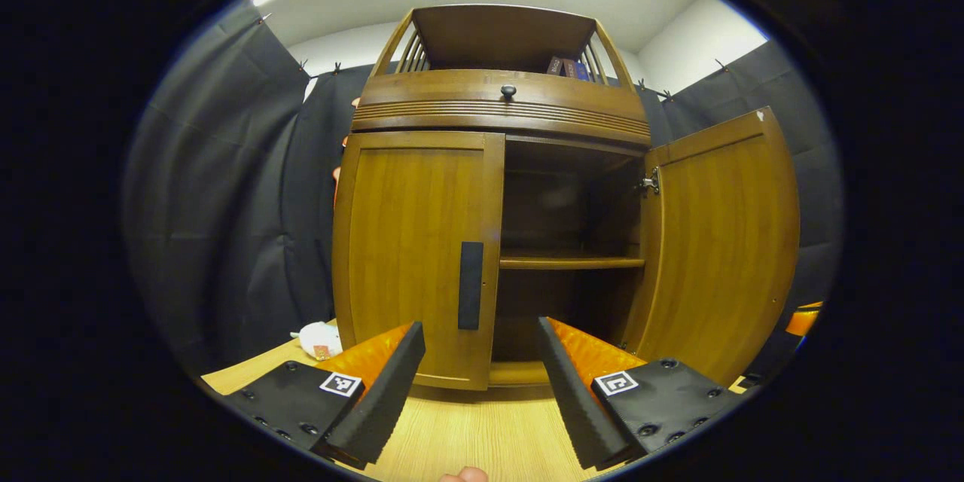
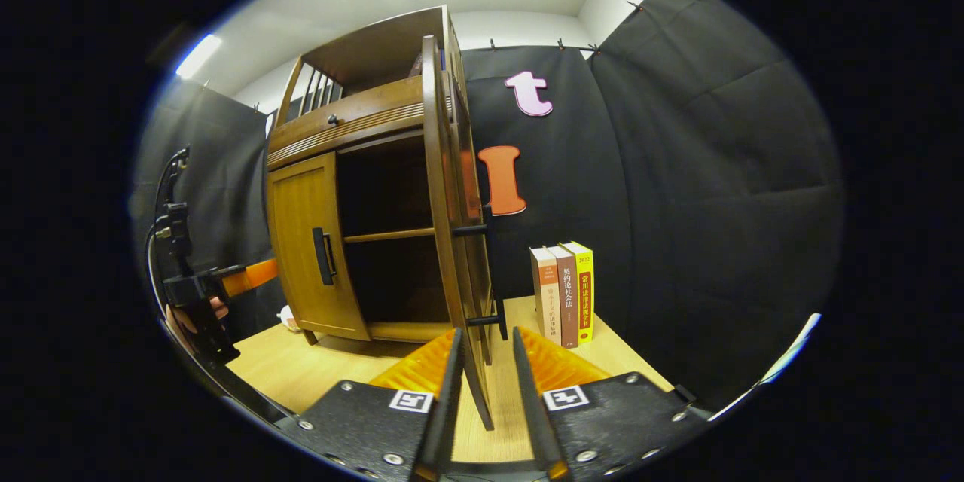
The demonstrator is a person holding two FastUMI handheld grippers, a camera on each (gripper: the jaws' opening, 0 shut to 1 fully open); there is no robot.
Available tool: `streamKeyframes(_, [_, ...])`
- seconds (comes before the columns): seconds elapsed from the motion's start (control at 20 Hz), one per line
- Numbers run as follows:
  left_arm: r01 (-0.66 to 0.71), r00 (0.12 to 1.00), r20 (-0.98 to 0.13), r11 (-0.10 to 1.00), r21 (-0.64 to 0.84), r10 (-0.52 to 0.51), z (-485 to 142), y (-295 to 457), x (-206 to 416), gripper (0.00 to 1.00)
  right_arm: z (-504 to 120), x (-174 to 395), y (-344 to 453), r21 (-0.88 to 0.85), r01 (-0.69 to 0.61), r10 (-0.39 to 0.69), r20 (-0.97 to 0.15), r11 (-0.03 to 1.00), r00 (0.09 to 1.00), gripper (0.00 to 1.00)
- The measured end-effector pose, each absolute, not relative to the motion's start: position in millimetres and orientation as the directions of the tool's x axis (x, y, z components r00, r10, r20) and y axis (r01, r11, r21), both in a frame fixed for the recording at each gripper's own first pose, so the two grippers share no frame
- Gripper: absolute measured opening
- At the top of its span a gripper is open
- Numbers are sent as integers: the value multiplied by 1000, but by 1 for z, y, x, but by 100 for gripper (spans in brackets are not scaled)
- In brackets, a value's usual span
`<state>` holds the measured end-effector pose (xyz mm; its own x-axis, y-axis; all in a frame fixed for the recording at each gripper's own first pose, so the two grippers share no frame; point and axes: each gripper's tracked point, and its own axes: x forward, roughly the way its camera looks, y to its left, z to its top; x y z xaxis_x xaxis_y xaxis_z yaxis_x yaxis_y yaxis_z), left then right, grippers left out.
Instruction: Open the right door of the double-door shoe cabinet with the right hand, and open the left door with the left hand.
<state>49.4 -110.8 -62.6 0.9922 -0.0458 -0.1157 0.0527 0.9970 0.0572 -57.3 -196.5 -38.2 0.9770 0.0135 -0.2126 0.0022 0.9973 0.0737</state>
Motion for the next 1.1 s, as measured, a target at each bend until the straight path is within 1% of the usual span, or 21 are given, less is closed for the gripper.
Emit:
streamKeyframes(0.1, [53, 992, -115, 994, 95, -42, -66, -105, 70, 93, -39, -57, -190, 50, 0, 11, -212, 999, 977, 61])
streamKeyframes(0.2, [47, 992, -120, 993, 108, -34, -70, -97, 93, 93, -36, -55, -184, 50, 6, 4, -208, 999, 978, 87])
streamKeyframes(0.3, [44, 991, -127, 995, 95, -32, -74, -94, 120, 93, -29, -52, -182, 60, 24, -12, -186, 998, 982, 92])
streamKeyframes(0.45, [38, 990, -143, 994, 107, -23, -83, -86, 158, 93, -23, -51, -177, 80, 43, -28, -179, 996, 983, 92])
streamKeyframes(0.5, [38, 988, -152, 993, 112, -21, -87, -84, 169, 93, -23, -51, -178, 85, 53, -37, -178, 995, 983, 99])
streamKeyframes(0.55, [45, 988, -154, 992, 118, -27, -91, -85, 178, 93, -21, -51, -178, 89, 61, -45, -172, 994, 984, 92])
streamKeyframes(0.6, [51, 987, -158, 991, 122, -32, -95, -86, 188, 93, -19, -52, -178, 92, 69, -53, -166, 993, 985, 92])
streamKeyframes(0.65, [63, 985, -167, 991, 117, -43, -99, -89, 196, 93, -19, -52, -179, 92, 77, -61, -166, 993, 984, 99])
streamKeyframes(0.8, [82, 980, -189, 989, 124, -57, -111, -91, 218, 93, -24, -54, -180, 89, 99, -82, -178, 991, 981, 99])
streamKeyframes(1.0, [88, 978, -199, 988, 126, -62, -121, -87, 234, 86, -22, -57, -179, 70, 119, -105, -179, 990, 978, 99])
streamKeyframes(1.1, [113, 976, -195, 989, 100, -92, -122, -93, 238, 81, -24, -58, -177, 70, 125, -111, -178, 990, 978, 99])
